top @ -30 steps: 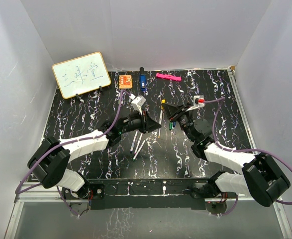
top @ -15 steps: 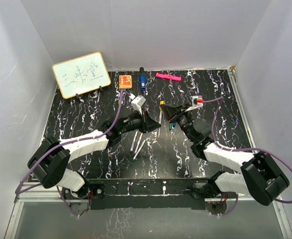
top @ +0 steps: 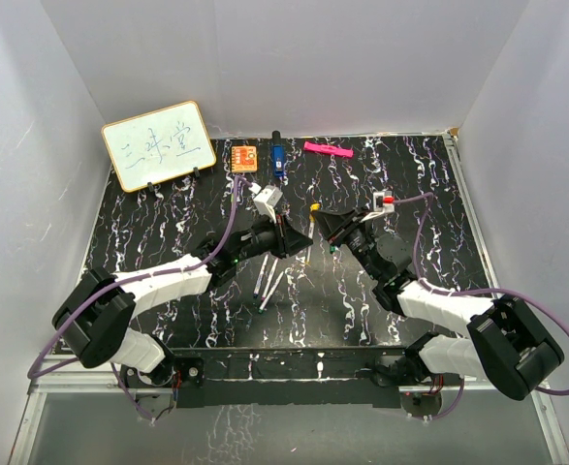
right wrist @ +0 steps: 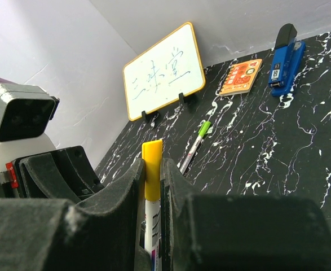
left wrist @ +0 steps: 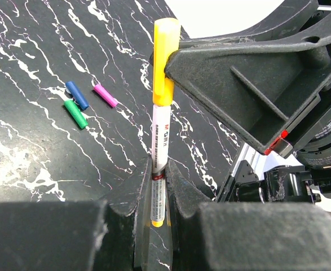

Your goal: Insert the pens into the pen caps

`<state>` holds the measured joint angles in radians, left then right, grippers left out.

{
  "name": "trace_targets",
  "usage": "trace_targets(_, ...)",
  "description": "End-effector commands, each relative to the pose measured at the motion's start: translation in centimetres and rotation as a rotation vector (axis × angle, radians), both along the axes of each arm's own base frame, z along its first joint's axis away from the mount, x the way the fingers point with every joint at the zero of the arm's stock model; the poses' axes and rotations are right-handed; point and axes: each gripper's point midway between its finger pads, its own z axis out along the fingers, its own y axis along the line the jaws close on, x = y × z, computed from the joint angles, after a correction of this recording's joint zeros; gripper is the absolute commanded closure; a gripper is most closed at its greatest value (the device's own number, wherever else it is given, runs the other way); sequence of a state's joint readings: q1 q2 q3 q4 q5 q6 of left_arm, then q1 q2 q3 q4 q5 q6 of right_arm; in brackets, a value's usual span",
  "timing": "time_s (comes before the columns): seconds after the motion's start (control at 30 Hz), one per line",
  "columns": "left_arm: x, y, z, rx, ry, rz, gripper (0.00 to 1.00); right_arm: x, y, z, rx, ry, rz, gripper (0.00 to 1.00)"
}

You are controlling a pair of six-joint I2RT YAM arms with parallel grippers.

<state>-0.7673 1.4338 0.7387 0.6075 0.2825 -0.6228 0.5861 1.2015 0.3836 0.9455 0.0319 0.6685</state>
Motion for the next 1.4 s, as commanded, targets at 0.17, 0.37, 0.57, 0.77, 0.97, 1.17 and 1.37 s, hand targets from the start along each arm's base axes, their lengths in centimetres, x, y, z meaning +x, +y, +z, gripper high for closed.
trace_targets(0.17,2.6,0.6,6.7,-0.119,-0.189,0.124,1.00,-0.9,1.5,-1.4,-0.025,0.041,0.065,1.00)
trace_targets(0.37,4.2,1.3,7.9,-0.103,-0.257,0.198,1.00,-1.2,2.9,-3.2,-0.107,0.082,0.094,1.00)
trace_targets(0.57,5.4,1.8,9.0,-0.082,-0.306,0.246,1.00,-1.7,4.3,-5.2,-0.183,0.122,0.116,1.00)
trace_targets(0.77,6.2,3.2,9.6,-0.074,-0.333,0.296,1.00,-1.8,4.2,-6.3,-0.218,0.155,0.103,1.00)
trace_targets(0.97,6.6,4.1,10.5,-0.083,-0.354,0.322,1.00,-1.7,4.6,-6.9,-0.255,0.167,0.105,1.00)
trace_targets(1.17,7.0,4.4,10.8,-0.080,-0.364,0.332,1.00,-2.0,5.3,-7.5,-0.274,0.181,0.126,1.00)
trace_targets(1.37,7.2,4.6,10.1,-0.061,-0.349,0.334,1.00,-2.0,5.6,-7.1,-0.279,0.168,0.126,1.00)
